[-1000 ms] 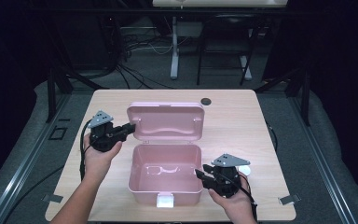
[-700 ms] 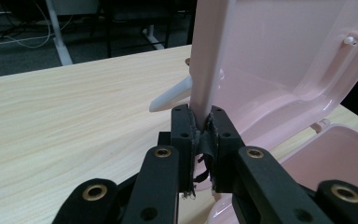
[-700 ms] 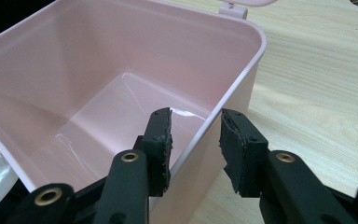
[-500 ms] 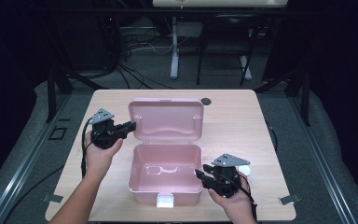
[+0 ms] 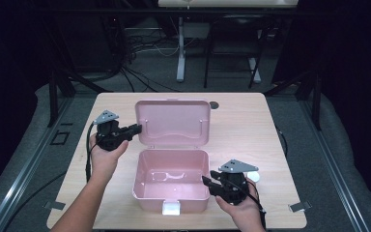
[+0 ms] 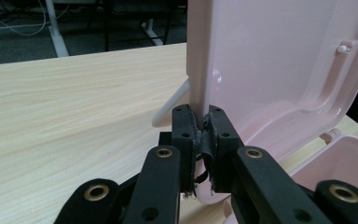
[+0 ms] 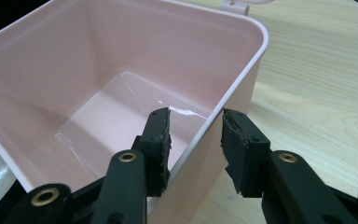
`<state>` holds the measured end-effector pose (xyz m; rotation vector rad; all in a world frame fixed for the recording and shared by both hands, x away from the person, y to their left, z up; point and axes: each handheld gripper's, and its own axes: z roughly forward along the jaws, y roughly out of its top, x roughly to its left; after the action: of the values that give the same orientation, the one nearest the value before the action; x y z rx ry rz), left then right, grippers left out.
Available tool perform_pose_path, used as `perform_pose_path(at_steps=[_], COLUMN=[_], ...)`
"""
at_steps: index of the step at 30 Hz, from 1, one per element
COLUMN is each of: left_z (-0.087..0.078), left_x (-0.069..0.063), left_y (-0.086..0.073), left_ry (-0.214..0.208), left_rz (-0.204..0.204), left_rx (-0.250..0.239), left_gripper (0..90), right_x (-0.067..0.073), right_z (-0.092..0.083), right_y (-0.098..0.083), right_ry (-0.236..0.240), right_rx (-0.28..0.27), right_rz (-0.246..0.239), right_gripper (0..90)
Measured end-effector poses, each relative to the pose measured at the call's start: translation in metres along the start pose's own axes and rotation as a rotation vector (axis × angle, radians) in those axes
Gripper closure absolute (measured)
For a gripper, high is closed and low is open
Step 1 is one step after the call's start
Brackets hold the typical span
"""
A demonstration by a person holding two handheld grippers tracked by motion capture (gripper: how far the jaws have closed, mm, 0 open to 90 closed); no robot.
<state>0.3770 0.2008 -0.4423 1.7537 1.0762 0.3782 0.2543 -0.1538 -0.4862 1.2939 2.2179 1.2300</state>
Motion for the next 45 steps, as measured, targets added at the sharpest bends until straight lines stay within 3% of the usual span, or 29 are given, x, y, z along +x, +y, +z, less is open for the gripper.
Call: perform_pose_path(at_steps=[45], left_z=[0.015], left_x=[0.014], left_y=[0.004], left_ry=[-0.035], left_rz=[-0.122], left_rx=[0.048], left_gripper=[83.0], right_x=[0.001], right_z=[0.000], right_y=[0.000], right_ry=[0.000], right_rx=[-0.001], right_rz=[0.003], right_gripper=[62.4])
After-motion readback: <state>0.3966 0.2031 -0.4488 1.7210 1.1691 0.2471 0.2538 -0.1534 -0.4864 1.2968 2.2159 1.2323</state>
